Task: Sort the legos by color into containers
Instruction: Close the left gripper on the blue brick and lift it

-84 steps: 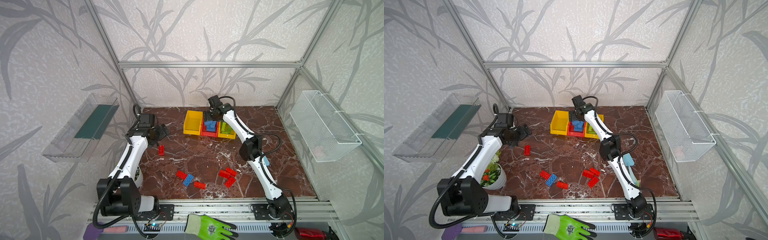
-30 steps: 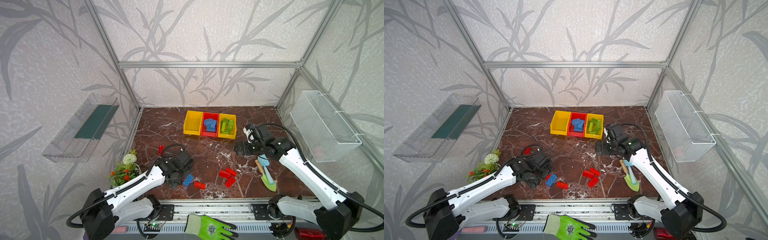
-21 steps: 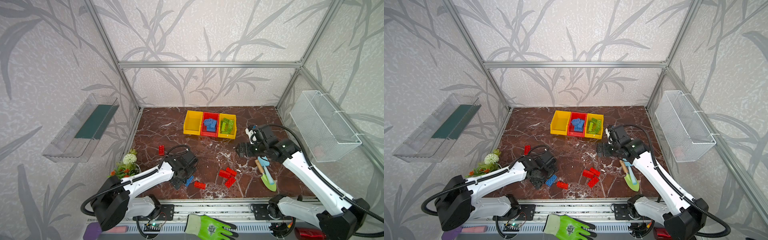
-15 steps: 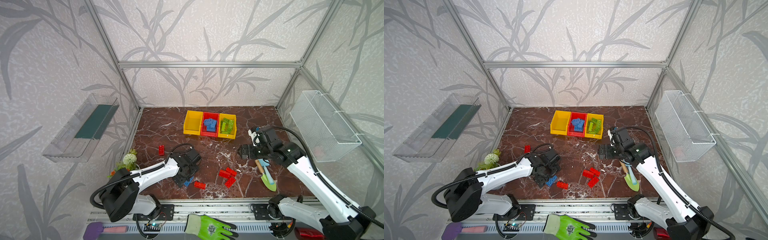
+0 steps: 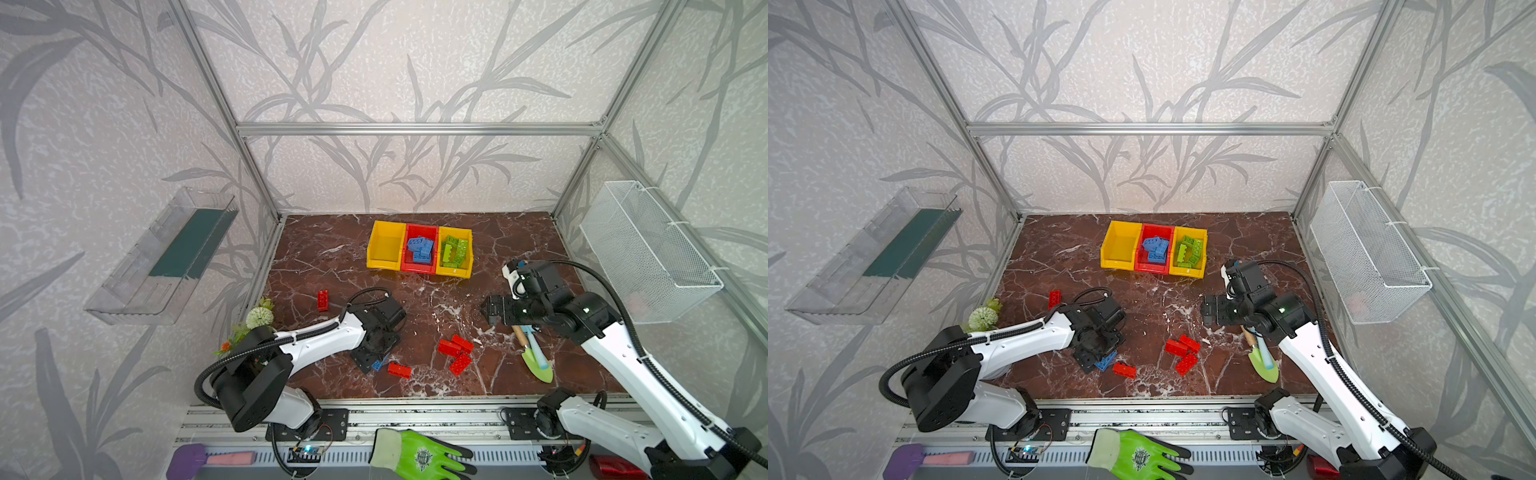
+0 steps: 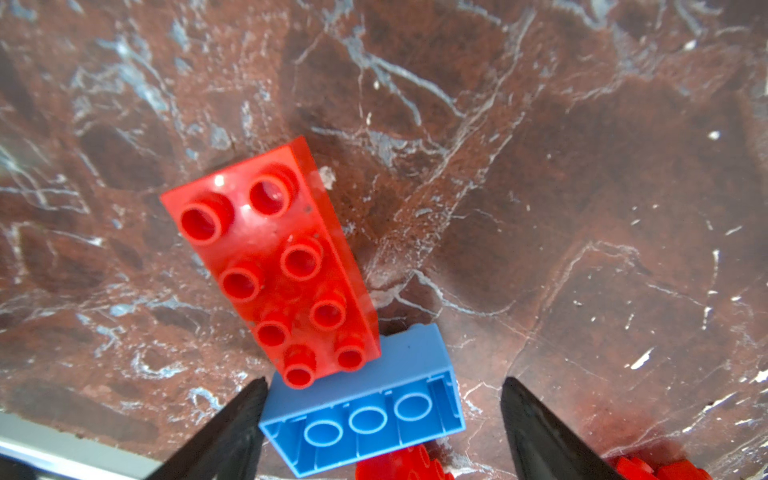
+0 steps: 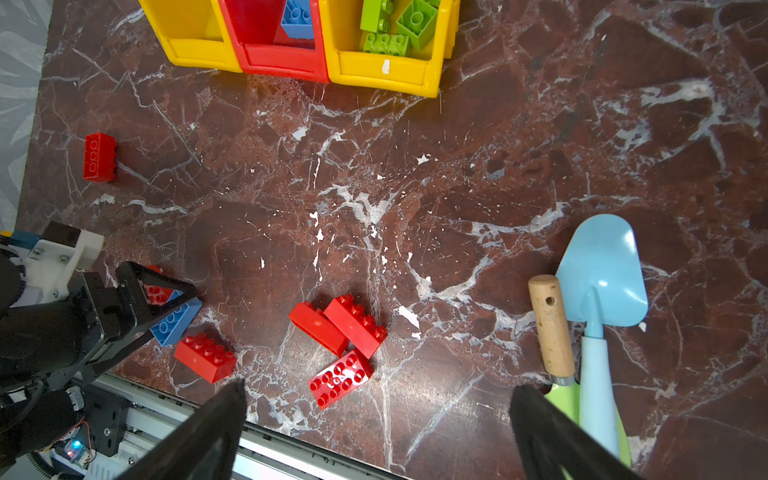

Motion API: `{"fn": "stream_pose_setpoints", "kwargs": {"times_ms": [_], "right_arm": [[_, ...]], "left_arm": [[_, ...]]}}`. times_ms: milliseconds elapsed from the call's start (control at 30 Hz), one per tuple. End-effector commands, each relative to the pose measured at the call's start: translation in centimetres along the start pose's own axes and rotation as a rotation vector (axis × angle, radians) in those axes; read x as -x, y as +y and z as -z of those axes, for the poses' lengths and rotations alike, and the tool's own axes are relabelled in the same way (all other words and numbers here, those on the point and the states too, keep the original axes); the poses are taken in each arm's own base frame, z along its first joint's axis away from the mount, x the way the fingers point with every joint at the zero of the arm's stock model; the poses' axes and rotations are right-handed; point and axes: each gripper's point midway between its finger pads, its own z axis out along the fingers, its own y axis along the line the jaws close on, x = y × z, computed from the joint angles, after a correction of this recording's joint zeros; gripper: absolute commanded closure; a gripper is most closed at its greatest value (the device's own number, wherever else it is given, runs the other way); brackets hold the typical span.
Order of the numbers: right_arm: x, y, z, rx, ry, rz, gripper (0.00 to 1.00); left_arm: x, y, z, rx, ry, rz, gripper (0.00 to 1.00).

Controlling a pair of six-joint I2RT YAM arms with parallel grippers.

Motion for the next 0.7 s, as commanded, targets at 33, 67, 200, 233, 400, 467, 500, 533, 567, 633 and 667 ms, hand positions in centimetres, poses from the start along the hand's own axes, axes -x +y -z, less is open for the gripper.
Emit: {"fn": "stream_pose_setpoints", "kwargs": {"times_ms": [33, 67, 200, 233, 400, 467, 500, 533, 567, 633, 667], "right_arm": [[-0.6, -0.3, -0.1, -0.013, 0.013, -0.002, 0.01], [-0.6, -0.3, -0.1, -0.012, 0.012, -0.001, 0.01], [-0.7, -0.4, -0.2, -0.012, 0.014, -0.001, 0.01], [-0.8, -0.5, -0.3, -0.015, 0.016, 0.001, 0.01], [-1.0, -0.8, -0.2, -0.028, 0.010, 0.003, 0.01], [-1.0, -0.9, 0.0, -0.032, 0.008, 0.007, 0.01], [-0.9, -1.0, 0.1, -0.036, 0.002, 0.011, 0.01], [-0.9, -1.1, 0.3, -0.042, -0.003, 0.015, 0.01], [-0.8, -1.2, 0.4, -0.048, -0.009, 0.017, 0.01], [-0.6, -1.3, 0.7, -0.056, -0.015, 0.023, 0.01], [-0.6, -1.4, 0.8, -0.057, -0.019, 0.022, 0.01]], "left_arm": [[-0.2, 1.2, -0.7, 0.035, 0.008, 0.053, 0.13], [-0.2, 1.2, -0.7, 0.035, 0.008, 0.054, 0.13], [-0.1, 1.0, -0.8, 0.036, 0.001, 0.057, 0.15], [-0.1, 0.9, -0.8, 0.039, 0.002, 0.053, 0.16], [-0.5, 0.0, -1.3, 0.055, 0.024, 0.027, 0.22], [-0.5, -0.2, -1.4, 0.062, 0.028, 0.018, 0.23], [-0.5, -0.3, -1.3, 0.061, 0.024, 0.017, 0.24], [-0.3, -0.4, -1.2, 0.060, 0.016, 0.016, 0.26], [-0.2, -0.5, -1.1, 0.062, 0.013, 0.013, 0.28], [-0.2, -0.8, -0.9, 0.067, 0.010, -0.002, 0.40], [-0.2, -0.9, -0.8, 0.071, 0.009, -0.010, 0.47]]}}
